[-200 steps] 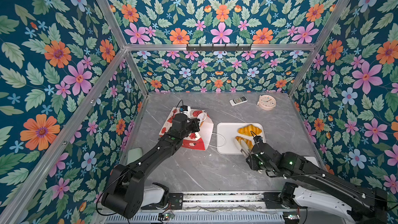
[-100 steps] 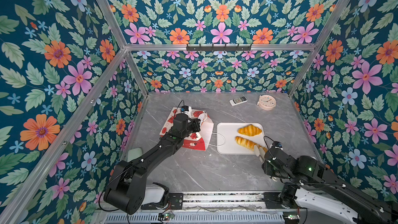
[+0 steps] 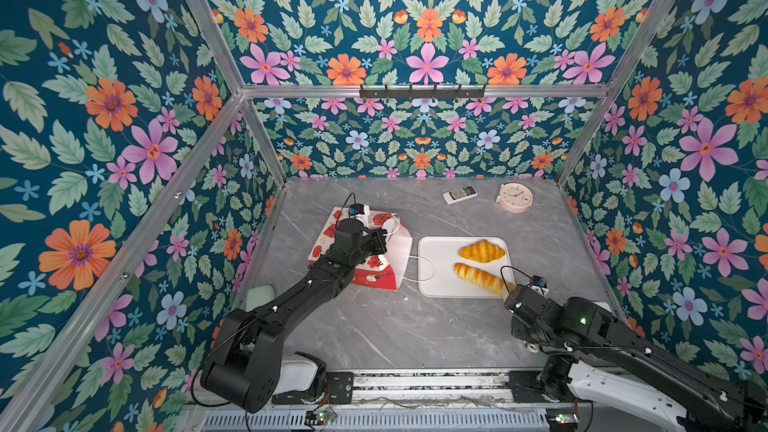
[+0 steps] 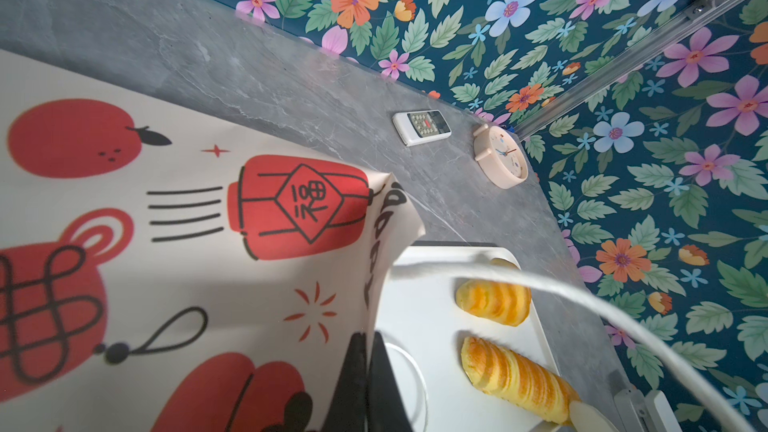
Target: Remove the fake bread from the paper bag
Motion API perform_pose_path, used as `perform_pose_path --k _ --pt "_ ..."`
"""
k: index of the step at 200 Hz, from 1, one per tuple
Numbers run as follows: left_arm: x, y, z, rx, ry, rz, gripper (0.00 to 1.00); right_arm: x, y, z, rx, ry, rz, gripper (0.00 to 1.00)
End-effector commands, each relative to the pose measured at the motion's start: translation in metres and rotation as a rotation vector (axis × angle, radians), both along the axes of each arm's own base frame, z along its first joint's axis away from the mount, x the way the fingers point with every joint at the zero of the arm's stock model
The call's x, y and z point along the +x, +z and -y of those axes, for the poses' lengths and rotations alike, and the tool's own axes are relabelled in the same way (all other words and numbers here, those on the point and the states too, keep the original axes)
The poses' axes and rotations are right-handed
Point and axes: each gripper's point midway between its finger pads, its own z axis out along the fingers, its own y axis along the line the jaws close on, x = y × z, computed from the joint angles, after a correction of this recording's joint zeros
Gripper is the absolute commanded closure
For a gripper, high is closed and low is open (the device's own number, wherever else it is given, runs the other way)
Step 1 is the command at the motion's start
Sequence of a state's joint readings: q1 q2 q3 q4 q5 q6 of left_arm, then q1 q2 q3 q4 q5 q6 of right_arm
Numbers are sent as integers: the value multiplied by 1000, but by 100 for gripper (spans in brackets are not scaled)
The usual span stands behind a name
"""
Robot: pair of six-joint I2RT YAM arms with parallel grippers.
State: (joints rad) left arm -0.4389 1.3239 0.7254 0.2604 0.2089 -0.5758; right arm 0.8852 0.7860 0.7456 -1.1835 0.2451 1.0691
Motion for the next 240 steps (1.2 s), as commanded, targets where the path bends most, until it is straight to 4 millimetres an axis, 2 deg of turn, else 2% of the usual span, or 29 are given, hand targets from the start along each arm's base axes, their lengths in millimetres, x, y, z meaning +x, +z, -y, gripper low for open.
perform_pose_path --k 1,61,98,111,121,161,185,214,240 --pt "1 8 2 -14 -8 22 100 16 3 0 -11 5 71 63" --pt "-2 8 3 1 -32 16 100 39 13 -9 -24 74 171 58" --pt "-8 6 5 46 -76 -2 100 45 33 -34 70 181 222 57" --pt "-12 5 6 61 -97 -5 100 47 39 -52 126 239 249 57" --pt "-16 7 6 70 -114 -3 100 50 45 -74 180 297 275 57" --pt "-26 8 4 99 -144 1 100 69 63 -178 356 529 328 55" --pt "-31 9 3 95 -152 5 100 83 65 -228 459 608 355 54" --pt "-34 14 3 76 -151 19 100 99 49 -256 441 647 344 52" --pt "-34 17 2 74 -145 27 100 113 41 -266 477 623 341 52"
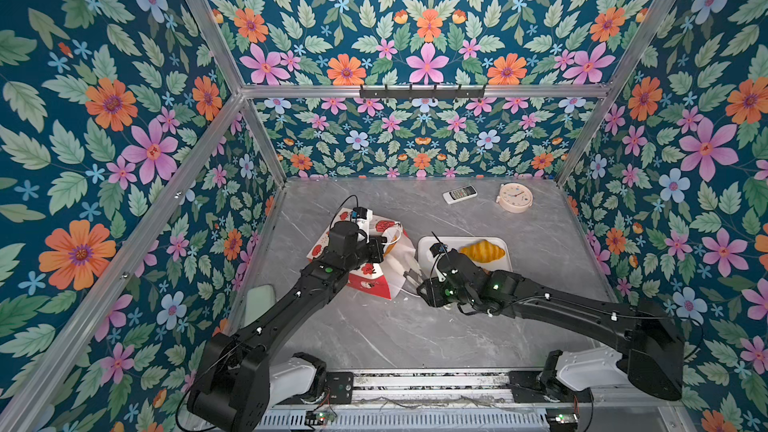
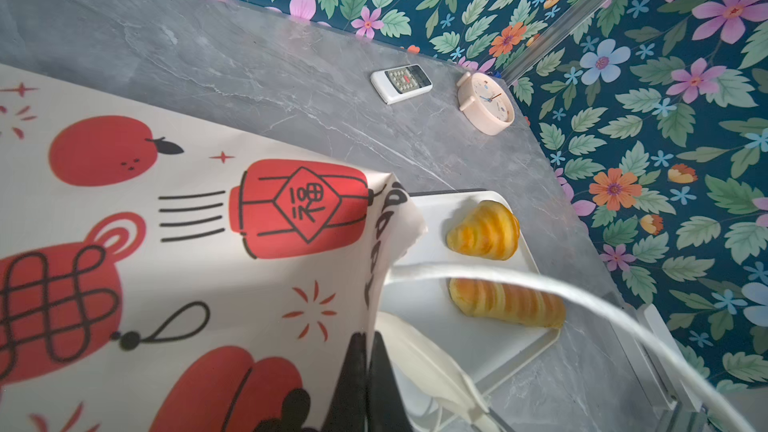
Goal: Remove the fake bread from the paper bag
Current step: 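Move the open tongs into the bag and pinch another yellow bread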
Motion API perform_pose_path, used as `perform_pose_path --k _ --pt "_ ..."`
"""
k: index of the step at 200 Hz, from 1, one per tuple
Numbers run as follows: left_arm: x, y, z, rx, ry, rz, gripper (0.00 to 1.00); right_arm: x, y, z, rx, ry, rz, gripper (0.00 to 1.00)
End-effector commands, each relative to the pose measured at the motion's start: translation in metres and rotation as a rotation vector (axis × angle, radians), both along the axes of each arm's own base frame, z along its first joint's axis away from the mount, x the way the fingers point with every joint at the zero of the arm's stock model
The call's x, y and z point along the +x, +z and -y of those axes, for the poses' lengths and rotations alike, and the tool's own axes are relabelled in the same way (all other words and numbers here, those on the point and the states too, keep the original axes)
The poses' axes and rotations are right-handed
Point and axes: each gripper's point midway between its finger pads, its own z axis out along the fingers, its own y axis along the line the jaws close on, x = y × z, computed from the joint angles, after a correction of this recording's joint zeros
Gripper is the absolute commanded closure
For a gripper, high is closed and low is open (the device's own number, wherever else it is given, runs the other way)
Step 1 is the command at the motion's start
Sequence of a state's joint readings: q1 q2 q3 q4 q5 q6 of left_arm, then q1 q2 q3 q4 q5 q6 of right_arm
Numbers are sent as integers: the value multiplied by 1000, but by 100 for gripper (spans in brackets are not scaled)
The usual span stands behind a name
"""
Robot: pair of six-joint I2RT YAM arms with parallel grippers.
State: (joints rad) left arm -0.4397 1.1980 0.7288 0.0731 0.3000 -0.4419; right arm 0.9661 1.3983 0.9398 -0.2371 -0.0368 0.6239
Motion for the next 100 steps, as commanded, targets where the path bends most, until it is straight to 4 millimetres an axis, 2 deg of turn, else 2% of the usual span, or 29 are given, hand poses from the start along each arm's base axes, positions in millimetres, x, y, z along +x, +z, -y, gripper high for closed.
perform_pose_path --k 1,59,100 --pt "0 8 1 -13 -6 23 100 17 14 -21 103 14 47 52" --pt "1 14 2 -17 -7 31 100 38 -1 -11 114 -34 20 52" --pt "2 16 4 -27 -11 35 100 51 -5 -17 136 -24 15 52"
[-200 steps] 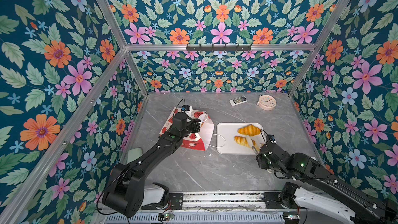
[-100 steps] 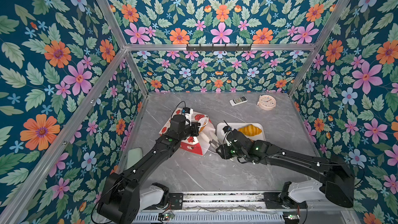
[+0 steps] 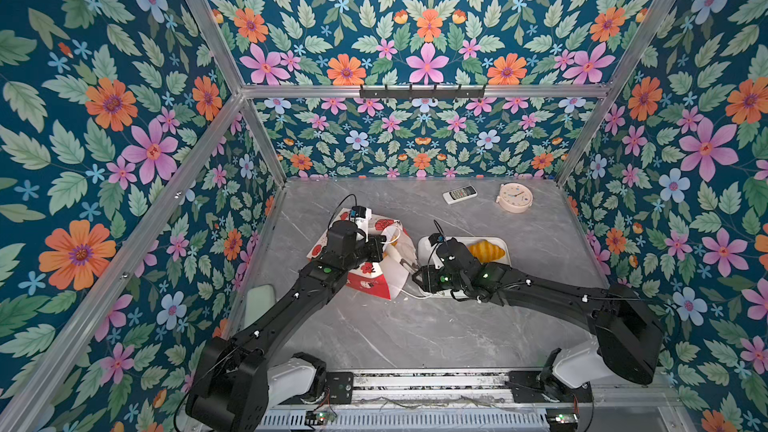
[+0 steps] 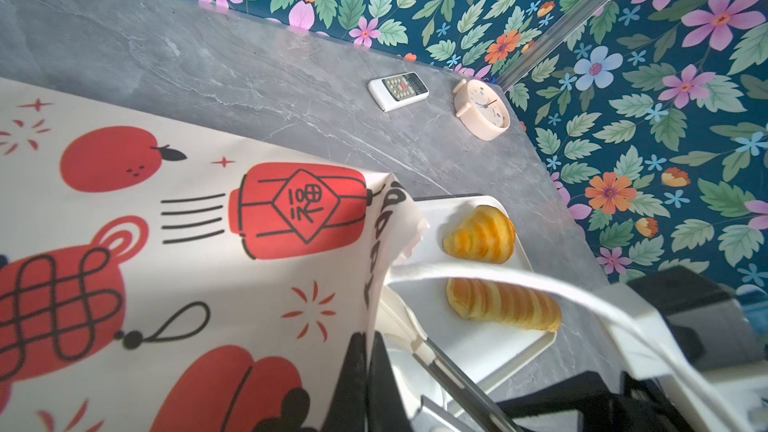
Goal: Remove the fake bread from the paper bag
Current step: 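Move the open tongs into the bag and pinch another yellow bread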
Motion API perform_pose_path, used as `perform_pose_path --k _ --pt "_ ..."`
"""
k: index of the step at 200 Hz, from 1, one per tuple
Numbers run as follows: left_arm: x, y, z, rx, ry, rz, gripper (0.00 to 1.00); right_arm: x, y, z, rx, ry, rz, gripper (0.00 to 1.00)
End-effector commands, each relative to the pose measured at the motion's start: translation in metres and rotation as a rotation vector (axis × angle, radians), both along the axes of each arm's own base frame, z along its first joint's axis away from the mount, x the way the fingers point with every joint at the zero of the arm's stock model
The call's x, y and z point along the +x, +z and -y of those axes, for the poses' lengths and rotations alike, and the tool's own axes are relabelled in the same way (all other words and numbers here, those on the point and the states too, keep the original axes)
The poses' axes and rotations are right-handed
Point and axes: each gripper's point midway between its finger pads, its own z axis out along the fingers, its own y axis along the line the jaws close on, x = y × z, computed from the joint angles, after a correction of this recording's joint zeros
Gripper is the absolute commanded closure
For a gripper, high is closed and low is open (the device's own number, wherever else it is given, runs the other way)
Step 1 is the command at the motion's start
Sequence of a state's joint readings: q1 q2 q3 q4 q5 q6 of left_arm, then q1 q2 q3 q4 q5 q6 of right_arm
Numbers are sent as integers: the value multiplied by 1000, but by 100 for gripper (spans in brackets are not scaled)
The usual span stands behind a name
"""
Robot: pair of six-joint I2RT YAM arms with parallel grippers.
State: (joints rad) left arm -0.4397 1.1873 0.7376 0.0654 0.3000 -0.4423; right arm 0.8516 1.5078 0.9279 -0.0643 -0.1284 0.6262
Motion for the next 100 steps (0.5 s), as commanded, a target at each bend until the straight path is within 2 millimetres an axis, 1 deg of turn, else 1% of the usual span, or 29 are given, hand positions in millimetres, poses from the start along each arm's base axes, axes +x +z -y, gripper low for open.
perform_pose_path --k 1,40,70,87,100 --pt "2 9 4 -22 -12 23 100 8 11 -13 55 25 36 52" --pt "2 11 6 -37 -17 28 100 18 4 -28 64 42 29 54" --pt "1 12 7 -39 -22 30 100 25 -1 -34 67 38 34 61" --pt "2 12 6 -37 -18 30 100 27 1 -34 64 35 45 67" --pt "2 12 6 -38 -12 31 100 27 -1 -31 50 29 42 70"
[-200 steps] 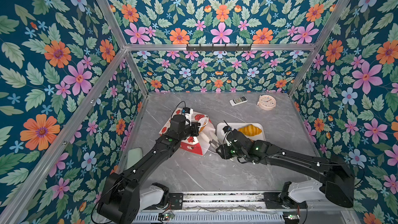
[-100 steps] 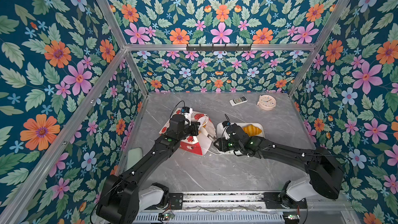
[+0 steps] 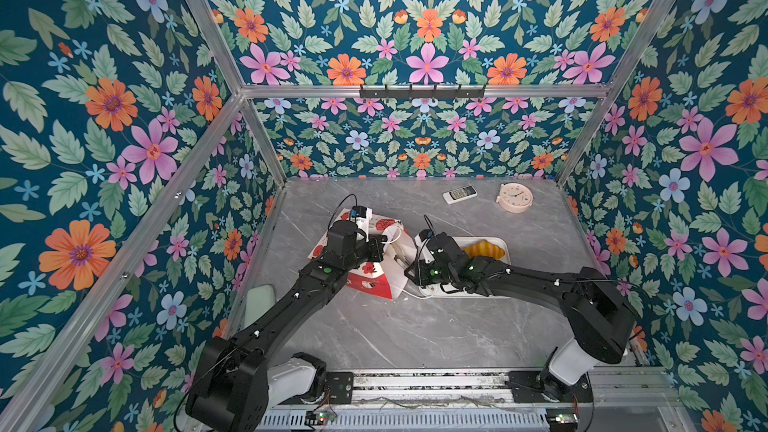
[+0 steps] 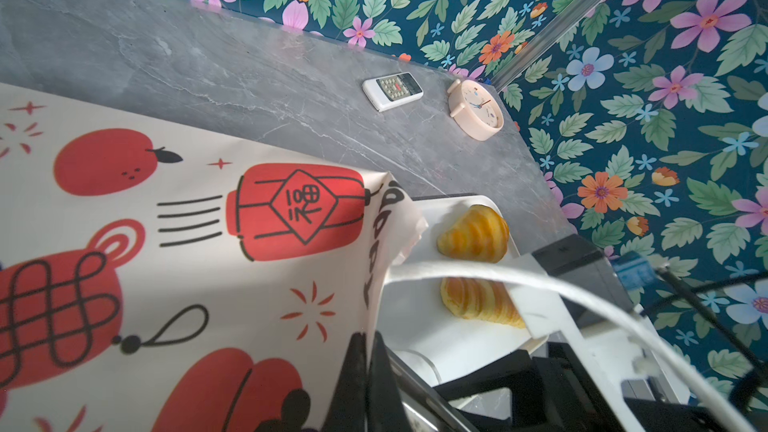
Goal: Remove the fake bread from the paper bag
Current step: 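Move the open tongs into the bag and pinch another yellow bread, then lift the bread out with the tongs and lower it onto the tray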
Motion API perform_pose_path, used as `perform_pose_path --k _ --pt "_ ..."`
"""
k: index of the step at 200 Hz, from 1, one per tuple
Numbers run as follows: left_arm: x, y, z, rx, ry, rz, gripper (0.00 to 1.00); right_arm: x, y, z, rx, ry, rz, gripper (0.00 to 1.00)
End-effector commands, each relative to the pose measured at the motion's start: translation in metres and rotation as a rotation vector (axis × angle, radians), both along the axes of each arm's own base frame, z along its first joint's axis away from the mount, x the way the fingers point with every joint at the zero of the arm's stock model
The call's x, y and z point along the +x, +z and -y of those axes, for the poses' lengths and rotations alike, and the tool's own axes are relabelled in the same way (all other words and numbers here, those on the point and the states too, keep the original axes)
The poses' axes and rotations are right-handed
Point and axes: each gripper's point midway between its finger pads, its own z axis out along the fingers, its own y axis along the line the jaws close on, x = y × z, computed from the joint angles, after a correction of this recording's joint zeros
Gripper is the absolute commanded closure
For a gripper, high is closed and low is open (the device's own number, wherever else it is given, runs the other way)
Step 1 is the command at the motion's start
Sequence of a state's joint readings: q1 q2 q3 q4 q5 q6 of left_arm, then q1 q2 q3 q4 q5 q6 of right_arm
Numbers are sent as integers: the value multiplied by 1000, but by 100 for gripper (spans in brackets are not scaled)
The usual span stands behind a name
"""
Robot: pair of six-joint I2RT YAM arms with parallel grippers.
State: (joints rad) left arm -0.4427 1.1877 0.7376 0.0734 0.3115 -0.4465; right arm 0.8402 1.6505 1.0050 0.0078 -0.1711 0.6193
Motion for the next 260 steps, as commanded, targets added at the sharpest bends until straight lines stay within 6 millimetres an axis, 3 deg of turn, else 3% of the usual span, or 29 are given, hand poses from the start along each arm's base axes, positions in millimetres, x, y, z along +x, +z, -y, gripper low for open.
perform_pose_path --k 1,88,115,178,216,260 --pt "3 10 3 -27 0 28 100 7 13 -5 28 4 55 70" --pt "22 10 -13 -35 143 23 100 -32 33 53 -72 -24 38 76" --pt "27 7 -12 -51 161 11 100 -49 38 82 -111 -56 37 76" --pt "29 -5 -15 -39 188 -8 100 -75 79 164 -263 -163 135 76" --pt "22 -9 -23 -18 200 -4 100 -67 85 191 -460 -187 189 76" --pt "13 -9 -26 -26 195 0 100 -35 80 191 -652 -168 291 76"
